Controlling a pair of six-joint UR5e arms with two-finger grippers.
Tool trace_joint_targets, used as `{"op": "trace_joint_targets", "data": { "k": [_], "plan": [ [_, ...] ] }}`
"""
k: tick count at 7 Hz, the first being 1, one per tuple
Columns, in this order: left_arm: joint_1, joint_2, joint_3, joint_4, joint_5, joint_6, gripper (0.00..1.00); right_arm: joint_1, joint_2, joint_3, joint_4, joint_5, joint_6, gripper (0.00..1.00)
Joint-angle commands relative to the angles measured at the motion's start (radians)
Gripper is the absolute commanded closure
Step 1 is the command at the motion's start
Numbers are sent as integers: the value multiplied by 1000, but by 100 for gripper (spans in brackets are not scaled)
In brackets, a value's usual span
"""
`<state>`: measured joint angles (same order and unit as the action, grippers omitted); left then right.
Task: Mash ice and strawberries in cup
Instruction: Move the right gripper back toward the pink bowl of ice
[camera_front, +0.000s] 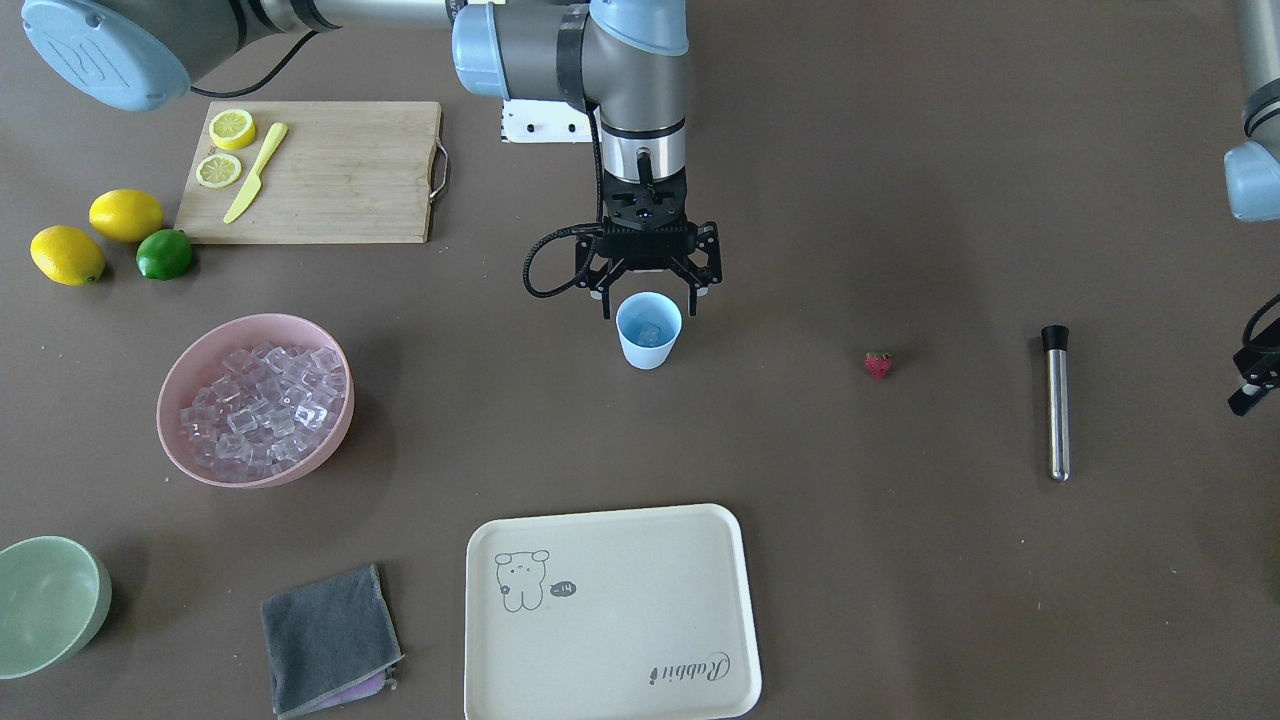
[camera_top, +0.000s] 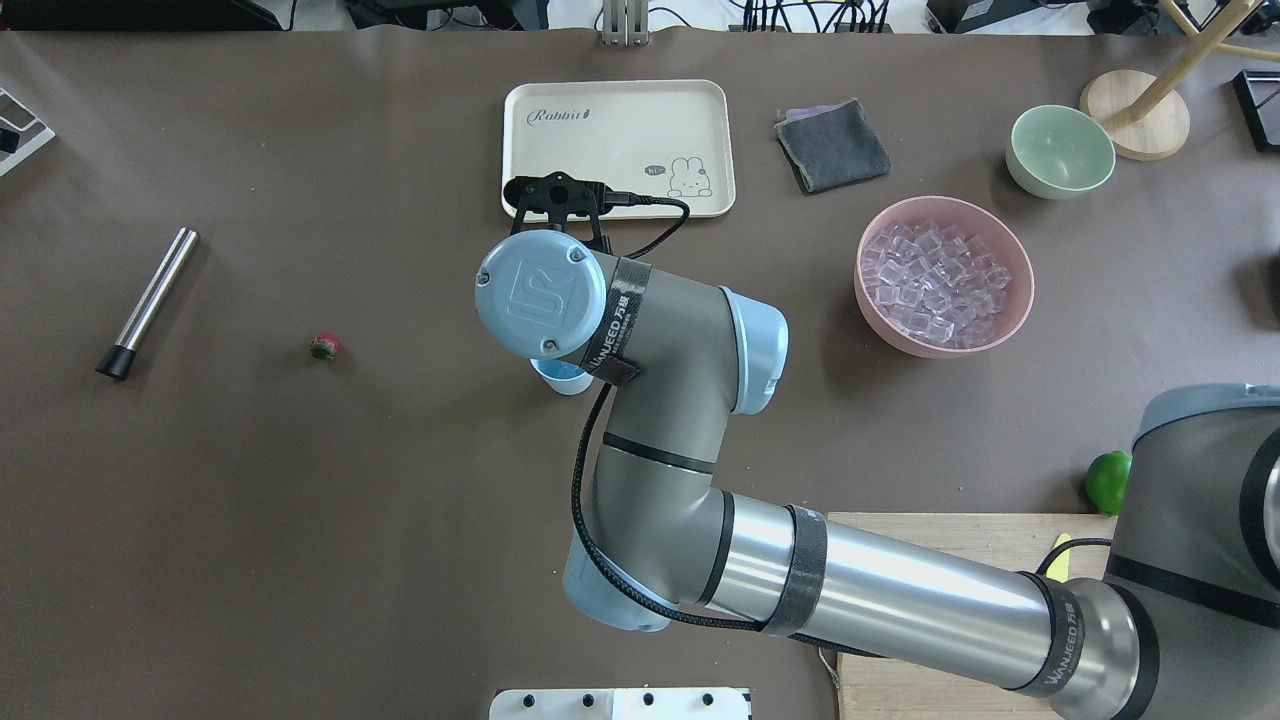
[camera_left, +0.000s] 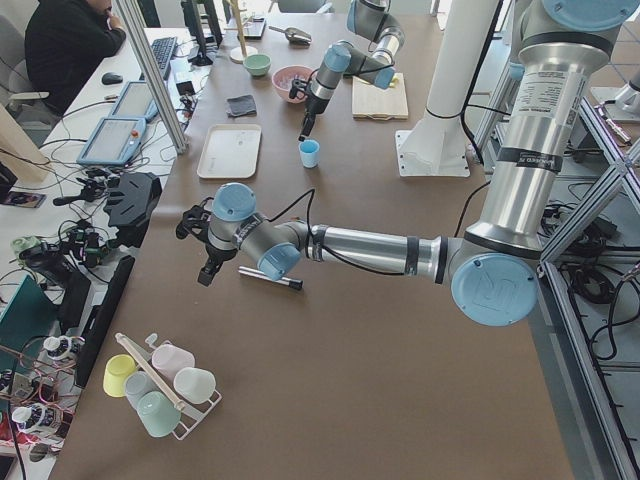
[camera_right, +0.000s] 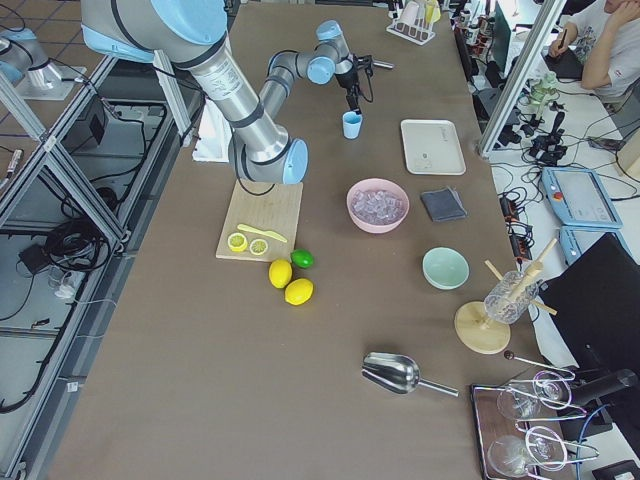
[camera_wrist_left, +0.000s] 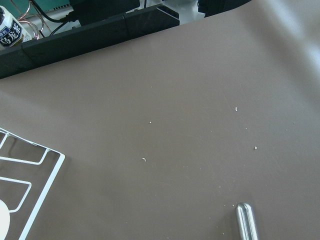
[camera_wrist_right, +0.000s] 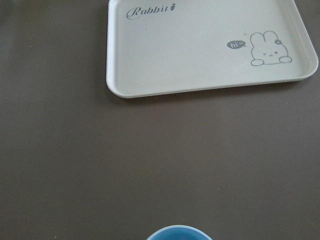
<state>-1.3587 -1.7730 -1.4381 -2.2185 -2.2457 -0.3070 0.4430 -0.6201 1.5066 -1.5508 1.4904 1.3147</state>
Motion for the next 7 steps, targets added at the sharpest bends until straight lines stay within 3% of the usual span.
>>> {"op": "trace_joint_targets", "data": {
  "k": [1, 7],
  "plan": [
    [1, 10, -5, -1, -2, -4, 2, 84, -7, 15, -2, 88, -55, 1],
    [1, 36, -42, -12, 0, -98, 2, 261, -116, 80, 0, 254, -257, 1]
  ]
}}
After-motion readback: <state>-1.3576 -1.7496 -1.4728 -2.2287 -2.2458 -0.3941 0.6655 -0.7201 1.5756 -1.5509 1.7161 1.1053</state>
